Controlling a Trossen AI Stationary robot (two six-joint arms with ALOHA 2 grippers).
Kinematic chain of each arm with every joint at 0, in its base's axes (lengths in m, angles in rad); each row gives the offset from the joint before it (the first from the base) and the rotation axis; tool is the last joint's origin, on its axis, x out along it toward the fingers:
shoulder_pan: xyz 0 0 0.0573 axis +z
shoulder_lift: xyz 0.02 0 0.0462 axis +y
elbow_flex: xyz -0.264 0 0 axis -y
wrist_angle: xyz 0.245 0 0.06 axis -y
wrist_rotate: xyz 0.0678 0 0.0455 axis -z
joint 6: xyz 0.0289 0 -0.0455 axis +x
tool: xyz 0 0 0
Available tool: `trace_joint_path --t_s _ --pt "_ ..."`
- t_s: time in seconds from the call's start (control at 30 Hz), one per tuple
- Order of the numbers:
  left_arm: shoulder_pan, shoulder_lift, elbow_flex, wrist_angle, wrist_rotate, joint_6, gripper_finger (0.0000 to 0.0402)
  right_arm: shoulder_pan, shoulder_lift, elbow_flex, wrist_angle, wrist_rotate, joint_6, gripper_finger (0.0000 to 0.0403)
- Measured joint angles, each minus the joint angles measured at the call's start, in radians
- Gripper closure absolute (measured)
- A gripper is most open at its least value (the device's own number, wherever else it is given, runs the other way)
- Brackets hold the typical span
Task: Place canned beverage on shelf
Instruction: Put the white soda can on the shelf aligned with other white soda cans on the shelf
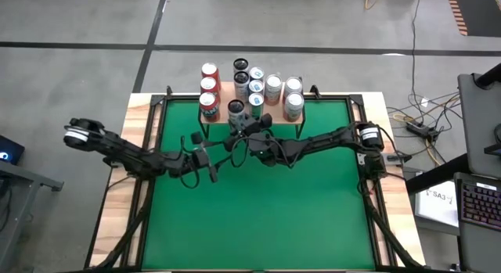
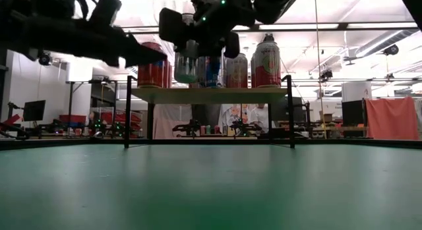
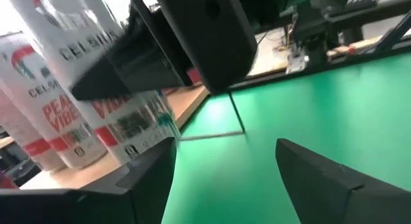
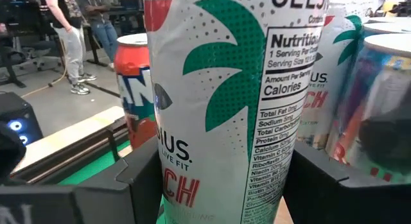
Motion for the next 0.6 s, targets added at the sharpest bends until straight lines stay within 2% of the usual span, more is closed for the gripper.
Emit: trace_joint_path --t_s 0.27,0.6 --pt "0.042 0.154 0.001 0.152 0.001 -0.001 0.0161 -0.005 0.046 0.067 0.000 0.002 -0.068 0.0170" --pt "0.098 0.270 0.001 0.289 0.001 -0.001 0.0162 -0.023 0.050 0.078 -0.007 0.037 -0.062 0.0170"
